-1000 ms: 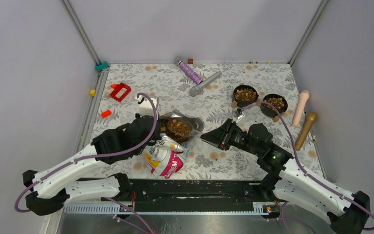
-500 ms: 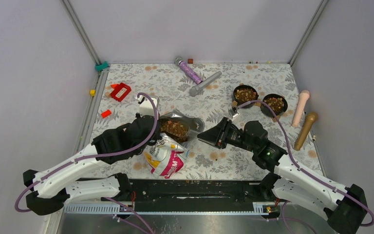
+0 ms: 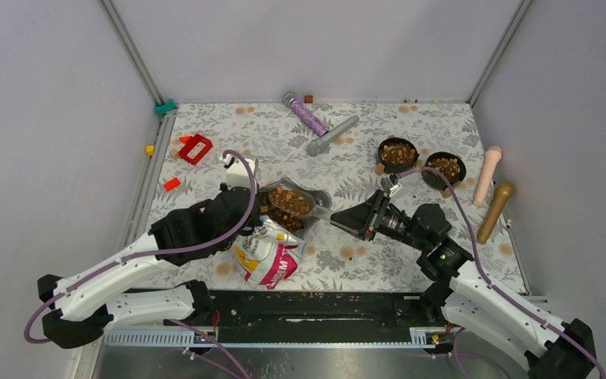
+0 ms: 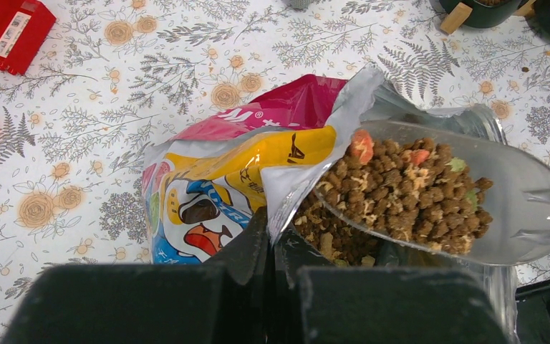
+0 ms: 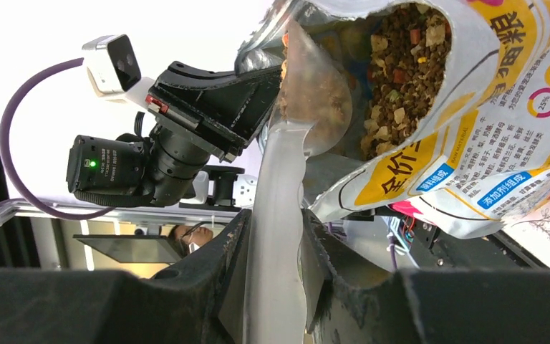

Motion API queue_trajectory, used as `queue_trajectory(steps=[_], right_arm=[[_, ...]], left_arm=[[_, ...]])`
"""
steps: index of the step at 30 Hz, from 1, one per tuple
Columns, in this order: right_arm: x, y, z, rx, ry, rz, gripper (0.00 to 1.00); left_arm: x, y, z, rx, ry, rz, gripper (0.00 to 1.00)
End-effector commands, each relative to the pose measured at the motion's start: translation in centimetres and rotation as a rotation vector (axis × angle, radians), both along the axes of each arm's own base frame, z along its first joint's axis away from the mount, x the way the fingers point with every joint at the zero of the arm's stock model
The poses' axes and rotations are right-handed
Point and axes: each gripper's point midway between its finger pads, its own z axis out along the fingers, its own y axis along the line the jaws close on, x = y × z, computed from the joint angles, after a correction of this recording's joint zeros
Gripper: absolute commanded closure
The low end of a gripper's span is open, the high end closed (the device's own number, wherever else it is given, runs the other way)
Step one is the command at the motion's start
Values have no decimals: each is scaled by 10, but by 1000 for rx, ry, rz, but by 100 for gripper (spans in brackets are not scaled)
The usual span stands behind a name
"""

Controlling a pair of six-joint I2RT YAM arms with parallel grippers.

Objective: Serve the pet food
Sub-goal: Collect the pet food from the pet food bag.

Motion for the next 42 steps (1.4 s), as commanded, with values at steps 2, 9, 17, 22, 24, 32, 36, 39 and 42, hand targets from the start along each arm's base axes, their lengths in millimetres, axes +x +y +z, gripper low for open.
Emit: queue_trajectory(steps=[2, 9, 17, 22, 24, 32, 36, 39, 42], right_arm=[[-7, 4, 30, 152, -52, 69, 100], [-5, 5, 33, 271, -81, 98, 100], [10, -1, 38, 439, -99, 40, 100], [8, 2, 40, 459, -104, 71, 100], [9, -4, 39, 453, -130, 31, 100], [12, 0, 21, 323, -120, -13, 100], [8, -1, 23, 319, -106, 1, 100], [7, 3, 18, 277, -72, 23, 100], [-1, 6, 20, 265, -53, 71, 100]], left_arm=[[6, -26, 38, -180, -75, -19, 100], [6, -25, 38, -181, -76, -17, 100], [7, -26, 36, -172, -74, -17, 100], [6, -27, 35, -172, -71, -19, 100], [6, -27, 36, -174, -73, -20, 100], [6, -26, 37, -180, -75, -20, 100], [6, -28, 36, -177, -70, -24, 100], [7, -29, 34, -167, -68, -21, 100], [7, -29, 33, -163, -68, -19, 100]])
